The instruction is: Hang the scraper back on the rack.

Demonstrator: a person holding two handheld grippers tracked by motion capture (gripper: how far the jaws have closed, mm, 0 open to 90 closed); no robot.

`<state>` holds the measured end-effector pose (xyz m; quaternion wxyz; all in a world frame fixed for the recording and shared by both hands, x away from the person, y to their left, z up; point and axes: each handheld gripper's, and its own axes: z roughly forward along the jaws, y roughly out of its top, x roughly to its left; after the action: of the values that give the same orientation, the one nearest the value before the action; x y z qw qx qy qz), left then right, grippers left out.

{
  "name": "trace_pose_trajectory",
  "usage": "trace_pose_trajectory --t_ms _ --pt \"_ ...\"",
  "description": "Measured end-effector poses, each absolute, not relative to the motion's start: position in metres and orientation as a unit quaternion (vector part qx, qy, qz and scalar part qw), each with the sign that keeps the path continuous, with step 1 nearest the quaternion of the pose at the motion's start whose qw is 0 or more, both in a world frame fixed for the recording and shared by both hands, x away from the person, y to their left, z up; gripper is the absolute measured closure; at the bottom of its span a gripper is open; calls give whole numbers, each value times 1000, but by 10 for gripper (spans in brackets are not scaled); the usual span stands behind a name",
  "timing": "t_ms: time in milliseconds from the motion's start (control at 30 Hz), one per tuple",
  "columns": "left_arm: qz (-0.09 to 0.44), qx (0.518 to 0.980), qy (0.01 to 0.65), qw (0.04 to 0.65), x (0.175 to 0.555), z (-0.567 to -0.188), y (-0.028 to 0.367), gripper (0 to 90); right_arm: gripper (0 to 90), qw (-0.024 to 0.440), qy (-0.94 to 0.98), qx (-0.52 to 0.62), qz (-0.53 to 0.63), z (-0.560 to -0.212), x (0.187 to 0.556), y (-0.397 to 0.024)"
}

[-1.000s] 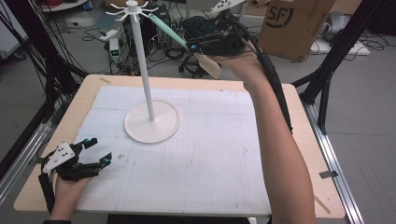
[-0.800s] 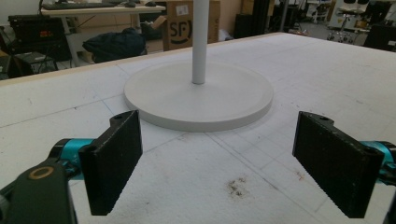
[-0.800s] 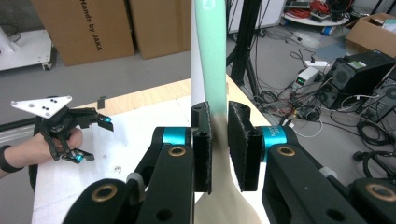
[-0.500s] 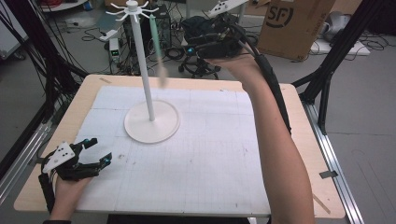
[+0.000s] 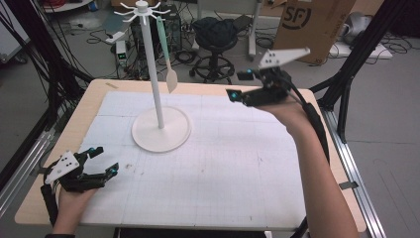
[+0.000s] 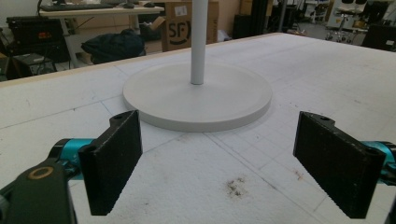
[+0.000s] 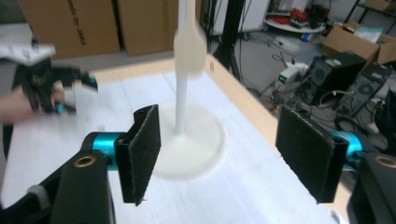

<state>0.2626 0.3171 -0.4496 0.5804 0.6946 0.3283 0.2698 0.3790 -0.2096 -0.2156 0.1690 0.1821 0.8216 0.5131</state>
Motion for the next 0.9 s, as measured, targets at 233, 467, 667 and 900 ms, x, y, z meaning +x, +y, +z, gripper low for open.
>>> trace_pose_trajectory --t_ms 233,467,667,900 --pt "272 695 329 579 262 -450 317 159 257 183 811 218 512 -286 353 -249" --pt "272 694 331 578 263 -450 316 159 240 175 796 248 524 -352 328 -273" --pt "276 695 328 577 262 -450 316 159 237 177 788 269 525 -389 309 -283" --pt "278 693 329 578 261 -450 316 159 229 197 777 280 528 -416 288 -290"
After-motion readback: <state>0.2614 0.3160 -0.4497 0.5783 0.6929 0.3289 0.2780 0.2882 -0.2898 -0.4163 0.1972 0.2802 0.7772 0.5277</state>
